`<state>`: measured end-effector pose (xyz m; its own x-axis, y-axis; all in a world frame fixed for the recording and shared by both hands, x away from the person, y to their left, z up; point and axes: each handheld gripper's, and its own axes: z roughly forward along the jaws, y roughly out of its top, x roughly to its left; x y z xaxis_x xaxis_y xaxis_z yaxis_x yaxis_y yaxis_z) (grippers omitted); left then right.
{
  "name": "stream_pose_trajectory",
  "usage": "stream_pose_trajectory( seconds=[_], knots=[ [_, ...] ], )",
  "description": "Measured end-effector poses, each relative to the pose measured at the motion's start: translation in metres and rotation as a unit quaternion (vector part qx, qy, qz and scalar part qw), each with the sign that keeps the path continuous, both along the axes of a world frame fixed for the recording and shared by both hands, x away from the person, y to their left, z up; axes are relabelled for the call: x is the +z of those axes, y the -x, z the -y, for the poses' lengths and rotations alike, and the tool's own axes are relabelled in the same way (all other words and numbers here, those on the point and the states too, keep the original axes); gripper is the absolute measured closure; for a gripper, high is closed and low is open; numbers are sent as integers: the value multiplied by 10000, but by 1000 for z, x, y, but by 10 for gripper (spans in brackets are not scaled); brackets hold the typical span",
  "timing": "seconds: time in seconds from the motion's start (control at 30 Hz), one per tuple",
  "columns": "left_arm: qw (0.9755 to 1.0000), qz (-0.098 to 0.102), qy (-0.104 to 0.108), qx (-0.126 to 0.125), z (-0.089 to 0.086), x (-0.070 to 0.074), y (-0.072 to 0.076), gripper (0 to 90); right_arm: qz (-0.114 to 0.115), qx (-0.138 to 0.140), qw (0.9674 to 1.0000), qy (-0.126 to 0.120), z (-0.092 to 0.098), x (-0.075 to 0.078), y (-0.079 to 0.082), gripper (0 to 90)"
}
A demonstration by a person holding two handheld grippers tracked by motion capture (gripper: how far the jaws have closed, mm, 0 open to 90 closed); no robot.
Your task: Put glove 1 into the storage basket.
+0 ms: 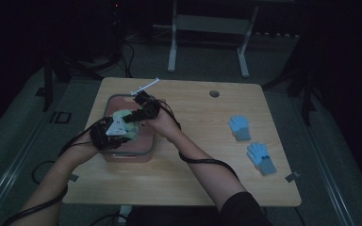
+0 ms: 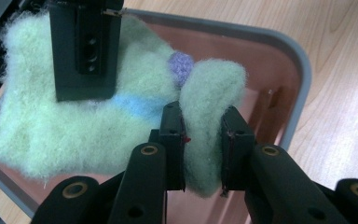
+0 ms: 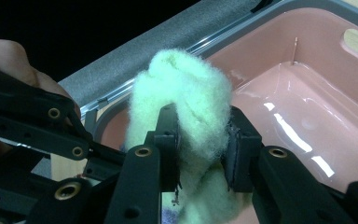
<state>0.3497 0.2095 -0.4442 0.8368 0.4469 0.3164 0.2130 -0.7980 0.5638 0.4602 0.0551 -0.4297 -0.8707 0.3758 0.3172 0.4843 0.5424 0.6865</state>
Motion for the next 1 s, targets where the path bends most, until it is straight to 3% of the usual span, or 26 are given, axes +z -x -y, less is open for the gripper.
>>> stream_pose_trajectory(
  seconds=[0.1, 0.2, 0.23, 0.5, 0.6, 0.67, 0.73, 0.8, 0.83, 0.9, 1.0],
  knots=[
    [9998, -173, -15, 32, 1, -12, -8, 748, -71, -61, 9999, 83, -3, -14, -7, 704],
    [9998, -201, -7, 40, 1, -14, -10, 748, -122, -81, 9998, 132, -3, -20, -9, 703],
    [9995, -304, -49, 48, 2, -21, -13, 748, -167, -121, 9996, 210, -2, -25, -11, 702],
    [9976, -583, -365, -38, 9, -36, -26, 747, -334, -237, 9978, 515, -4, -45, -19, 671],
    [9961, -749, -456, -43, 11, -40, -33, 745, -337, -327, 9970, 620, -4, -48, -21, 602],
    [9960, -743, -502, -25, 12, -42, -35, 744, -314, -363, 9966, 663, -2, -47, -22, 560],
    [9937, -937, -612, 22, 14, -43, -42, 742, -308, -395, 9967, 642, 2, -46, -23, 536],
    [9937, -917, -644, 46, 15, -44, -44, 738, -322, -403, 9967, 630, 4, -45, -23, 522],
    [9928, -1011, -643, 76, 16, -44, -46, 738, -302, -392, 9969, 618, 6, -44, -24, 516],
    [9913, -1063, -750, 176, 17, -45, -48, 711, -294, -395, 9971, 588, 11, -41, -23, 496],
    [9907, -1115, -737, 241, 17, -45, -49, 638, -273, -396, 9976, 494, 17, -39, -22, 478]
  ],
)
